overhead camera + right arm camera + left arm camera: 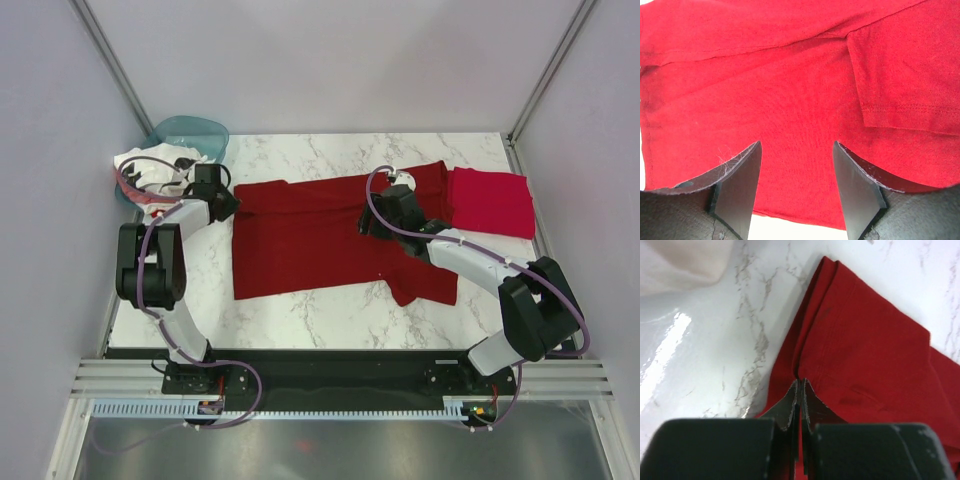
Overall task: Fold and stack the t-shirts
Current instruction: Flatten the tshirt out, then fold the tshirt
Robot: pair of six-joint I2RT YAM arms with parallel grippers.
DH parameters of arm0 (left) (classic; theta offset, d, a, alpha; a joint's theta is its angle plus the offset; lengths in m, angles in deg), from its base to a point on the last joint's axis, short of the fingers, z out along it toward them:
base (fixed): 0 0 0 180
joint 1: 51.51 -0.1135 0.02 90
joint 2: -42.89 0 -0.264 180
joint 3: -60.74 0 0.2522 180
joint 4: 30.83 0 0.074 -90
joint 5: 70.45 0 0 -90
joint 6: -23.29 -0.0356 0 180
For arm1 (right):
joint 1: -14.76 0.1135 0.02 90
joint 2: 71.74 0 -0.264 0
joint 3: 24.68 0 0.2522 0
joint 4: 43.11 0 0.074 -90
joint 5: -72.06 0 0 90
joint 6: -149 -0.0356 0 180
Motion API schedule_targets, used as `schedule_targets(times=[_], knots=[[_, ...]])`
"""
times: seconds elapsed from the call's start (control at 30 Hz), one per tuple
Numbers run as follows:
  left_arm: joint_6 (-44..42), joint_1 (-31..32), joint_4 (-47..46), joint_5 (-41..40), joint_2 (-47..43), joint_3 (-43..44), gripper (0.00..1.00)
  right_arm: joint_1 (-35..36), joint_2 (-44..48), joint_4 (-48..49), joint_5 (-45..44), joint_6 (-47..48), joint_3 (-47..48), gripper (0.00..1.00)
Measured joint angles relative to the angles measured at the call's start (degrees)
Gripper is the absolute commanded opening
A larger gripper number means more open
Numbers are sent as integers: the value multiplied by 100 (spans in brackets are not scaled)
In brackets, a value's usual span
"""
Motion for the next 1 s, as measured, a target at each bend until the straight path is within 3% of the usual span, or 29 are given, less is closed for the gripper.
schedule_targets(times=[0.27,0.37,0.5,0.6,0.87,1.0], knots=[[0,-7,59,-153,-164,-302,2,-2,-11,0,31,0,0,67],[0,-7,57,-205,-247,-345,12,-2,-17,0,35,0,0,67],[-17,-7,63,-208,-243,-345,44,-4,-22,0,35,0,0,67],[-7,-7,61,-195,-234,-345,50,-4,-33,0,39,-2,0,67],[-4,-7,59,-111,-256,-413,52,-4,-79,0,76,-2,0,70],[107,0,407,-24,-544,-664,65,-4,-81,-15,70,-11,0,72]])
